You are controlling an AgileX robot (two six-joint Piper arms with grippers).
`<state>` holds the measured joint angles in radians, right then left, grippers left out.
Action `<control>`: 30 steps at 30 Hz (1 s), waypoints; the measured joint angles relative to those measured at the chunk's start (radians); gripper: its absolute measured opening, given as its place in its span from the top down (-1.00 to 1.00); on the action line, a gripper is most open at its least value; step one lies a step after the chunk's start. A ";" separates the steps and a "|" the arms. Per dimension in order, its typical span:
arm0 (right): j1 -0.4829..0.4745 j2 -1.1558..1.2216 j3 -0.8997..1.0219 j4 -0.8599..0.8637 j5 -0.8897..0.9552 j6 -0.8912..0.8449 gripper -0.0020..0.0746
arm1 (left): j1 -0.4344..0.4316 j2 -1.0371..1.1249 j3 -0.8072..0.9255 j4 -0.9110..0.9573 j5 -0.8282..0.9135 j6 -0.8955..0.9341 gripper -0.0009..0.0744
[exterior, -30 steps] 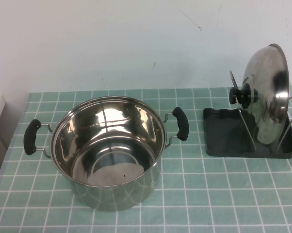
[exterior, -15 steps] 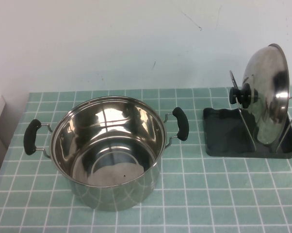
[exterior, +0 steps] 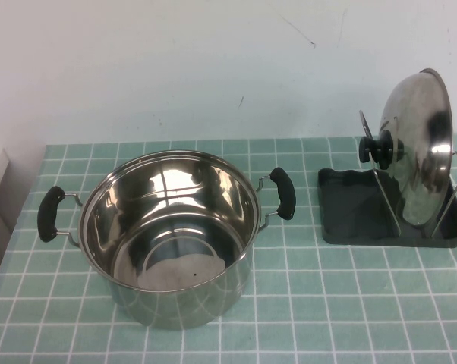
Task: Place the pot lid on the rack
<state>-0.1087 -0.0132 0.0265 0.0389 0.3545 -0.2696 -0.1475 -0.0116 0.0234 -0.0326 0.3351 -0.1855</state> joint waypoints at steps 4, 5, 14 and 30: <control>0.002 0.000 -0.002 -0.006 0.001 0.057 0.95 | 0.000 0.000 0.000 0.000 0.000 0.000 0.98; 0.002 0.000 -0.002 -0.006 0.001 0.061 0.95 | 0.000 0.000 0.000 0.000 0.000 0.000 0.98; 0.002 0.000 -0.002 -0.011 0.002 0.078 0.95 | 0.000 0.000 0.000 0.000 0.000 0.000 0.98; 0.023 0.000 -0.002 -0.011 0.002 0.078 0.95 | 0.000 0.000 -0.001 0.000 0.000 0.000 0.98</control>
<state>-0.0855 -0.0132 0.0247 0.0282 0.3566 -0.1912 -0.1475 -0.0116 0.0222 -0.0326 0.3351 -0.1855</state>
